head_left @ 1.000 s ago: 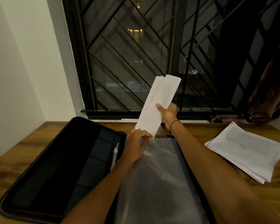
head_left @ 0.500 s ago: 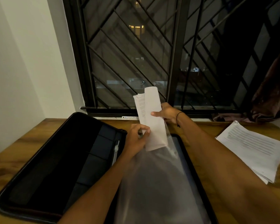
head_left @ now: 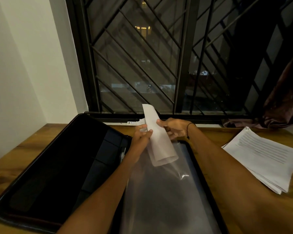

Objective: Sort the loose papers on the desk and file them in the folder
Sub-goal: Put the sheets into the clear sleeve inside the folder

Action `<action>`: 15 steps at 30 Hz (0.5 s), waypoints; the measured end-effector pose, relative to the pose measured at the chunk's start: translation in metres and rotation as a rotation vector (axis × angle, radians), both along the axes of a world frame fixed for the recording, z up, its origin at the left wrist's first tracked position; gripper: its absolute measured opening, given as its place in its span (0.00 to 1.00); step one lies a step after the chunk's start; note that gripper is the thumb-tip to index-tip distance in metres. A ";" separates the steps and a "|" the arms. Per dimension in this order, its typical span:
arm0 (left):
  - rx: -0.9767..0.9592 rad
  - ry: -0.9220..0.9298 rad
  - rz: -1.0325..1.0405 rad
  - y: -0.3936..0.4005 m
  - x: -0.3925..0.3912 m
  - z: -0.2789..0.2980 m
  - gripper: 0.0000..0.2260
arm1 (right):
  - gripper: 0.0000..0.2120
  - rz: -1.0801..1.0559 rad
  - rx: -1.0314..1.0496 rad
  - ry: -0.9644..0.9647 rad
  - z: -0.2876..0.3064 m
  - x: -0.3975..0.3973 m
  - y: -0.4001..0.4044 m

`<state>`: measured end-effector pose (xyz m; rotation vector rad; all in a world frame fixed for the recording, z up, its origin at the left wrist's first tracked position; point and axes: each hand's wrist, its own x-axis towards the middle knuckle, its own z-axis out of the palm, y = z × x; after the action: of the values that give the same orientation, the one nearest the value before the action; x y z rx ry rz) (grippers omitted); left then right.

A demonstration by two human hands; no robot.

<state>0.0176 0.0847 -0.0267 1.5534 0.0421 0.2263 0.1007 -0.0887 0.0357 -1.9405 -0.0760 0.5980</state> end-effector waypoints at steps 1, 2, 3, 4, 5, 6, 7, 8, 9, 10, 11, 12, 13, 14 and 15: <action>0.006 -0.039 -0.001 0.000 0.000 0.001 0.16 | 0.35 -0.027 -0.091 -0.026 0.001 0.000 0.004; 0.028 -0.081 -0.024 0.001 0.000 0.003 0.15 | 0.40 -0.060 -0.161 -0.066 0.003 0.000 0.008; 0.061 -0.110 -0.062 0.000 0.000 0.004 0.16 | 0.44 -0.091 -0.199 -0.108 0.006 -0.001 0.013; 0.092 -0.119 -0.106 -0.002 0.000 0.005 0.17 | 0.46 -0.111 -0.227 -0.144 0.009 -0.001 0.018; 0.116 -0.103 -0.141 -0.005 -0.001 0.006 0.19 | 0.45 -0.119 -0.266 -0.175 0.012 0.000 0.024; 0.127 -0.065 -0.167 -0.008 -0.001 0.007 0.20 | 0.40 -0.125 -0.328 -0.201 0.015 0.000 0.028; 0.129 -0.016 -0.189 -0.011 -0.001 0.007 0.22 | 0.34 -0.138 -0.392 -0.223 0.016 0.001 0.032; 0.128 0.027 -0.209 -0.014 -0.002 0.007 0.23 | 0.28 -0.157 -0.449 -0.233 0.016 0.001 0.034; 0.123 0.048 -0.227 -0.016 -0.001 0.005 0.25 | 0.22 -0.170 -0.500 -0.239 0.015 0.002 0.036; 0.115 0.042 -0.241 -0.017 -0.002 0.004 0.26 | 0.17 -0.167 -0.551 -0.245 0.015 0.004 0.037; 0.110 0.016 -0.252 -0.016 -0.001 0.001 0.26 | 0.12 -0.156 -0.589 -0.255 0.015 0.005 0.038; 0.113 -0.032 -0.266 -0.015 -0.001 0.000 0.25 | 0.10 -0.161 -0.603 -0.267 0.015 0.009 0.038; 0.129 -0.084 -0.272 -0.012 -0.001 -0.002 0.23 | 0.08 -0.181 -0.585 -0.278 0.013 0.015 0.035; 0.163 -0.126 -0.270 -0.009 -0.001 -0.004 0.22 | 0.07 -0.210 -0.531 -0.287 0.010 0.019 0.032; 0.199 -0.157 -0.260 -0.006 0.000 -0.004 0.22 | 0.08 -0.250 -0.436 -0.288 0.005 0.026 0.027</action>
<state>0.0173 0.0784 -0.0311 1.7155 -0.3128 0.1486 0.1265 -0.0616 0.0409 -2.4031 0.1254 0.1714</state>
